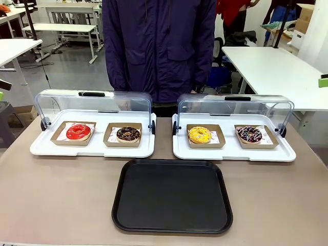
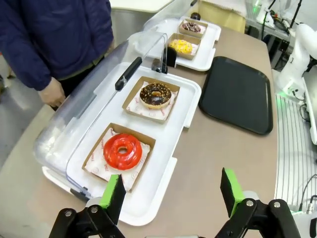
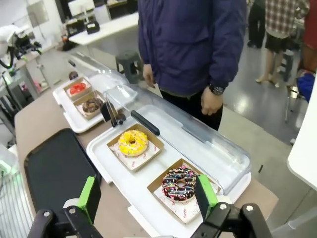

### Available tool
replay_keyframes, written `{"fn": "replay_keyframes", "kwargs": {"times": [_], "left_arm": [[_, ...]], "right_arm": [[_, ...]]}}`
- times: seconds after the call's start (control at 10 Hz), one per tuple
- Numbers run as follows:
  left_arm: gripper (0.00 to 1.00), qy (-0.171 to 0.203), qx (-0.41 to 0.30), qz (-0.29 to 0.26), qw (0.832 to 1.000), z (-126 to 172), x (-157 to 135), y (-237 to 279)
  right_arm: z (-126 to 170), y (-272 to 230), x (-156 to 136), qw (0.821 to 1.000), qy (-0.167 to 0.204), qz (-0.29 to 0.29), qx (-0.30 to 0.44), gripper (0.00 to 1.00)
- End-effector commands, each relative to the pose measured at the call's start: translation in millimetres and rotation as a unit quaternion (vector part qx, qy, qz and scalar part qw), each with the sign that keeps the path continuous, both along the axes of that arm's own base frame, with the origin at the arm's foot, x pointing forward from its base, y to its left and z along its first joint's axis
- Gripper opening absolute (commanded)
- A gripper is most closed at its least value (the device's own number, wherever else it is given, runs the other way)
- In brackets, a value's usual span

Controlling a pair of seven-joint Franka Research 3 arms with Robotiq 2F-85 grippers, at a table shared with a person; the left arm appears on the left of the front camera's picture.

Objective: Move the first donut from the left to the tray.
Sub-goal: Pick up the Paper togo box containing the Donut indicated by the person and place it on the Handle tray.

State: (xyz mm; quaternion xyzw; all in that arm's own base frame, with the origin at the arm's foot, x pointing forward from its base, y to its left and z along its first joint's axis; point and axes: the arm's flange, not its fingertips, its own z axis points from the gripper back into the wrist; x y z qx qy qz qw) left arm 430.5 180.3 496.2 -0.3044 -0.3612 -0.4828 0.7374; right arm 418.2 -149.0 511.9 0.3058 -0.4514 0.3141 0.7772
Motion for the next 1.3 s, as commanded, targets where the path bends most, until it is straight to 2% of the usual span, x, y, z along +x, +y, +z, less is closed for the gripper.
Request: {"fn": "replay_keyframes", "kwargs": {"times": [0.0, 0.2, 0.3, 0.4, 1.2], "left_arm": [[1.00, -0.014, -0.002, -0.007, 1.000, 10.2, -3.0, -1.6], [1.00, -0.021, -0.005, -0.008, 1.000, 11.6, -0.6, -1.6], [1.00, -0.001, 0.006, -0.001, 1.000, 4.6, -0.5, -0.8], [1.00, -0.001, 0.006, -0.001, 1.000, 4.6, -0.5, -0.8], [1.00, -0.001, 0.006, -0.001, 1.000, 4.6, -0.5, -0.8]], "right_arm": [[-5.5, 4.6, -0.5, 1.000, -0.012, 0.008, 0.006, 1.00], [-4.3, 2.9, 1.2, 1.000, -0.001, -0.005, 0.009, 1.00], [-2.7, 1.6, 2.8, 1.000, 0.017, -0.019, 0.011, 1.00], [-4.6, 3.6, 1.2, 1.000, 0.010, -0.002, 0.004, 1.00], [-4.6, 3.6, 1.2, 1.000, 0.010, -0.002, 0.004, 1.00]]}}
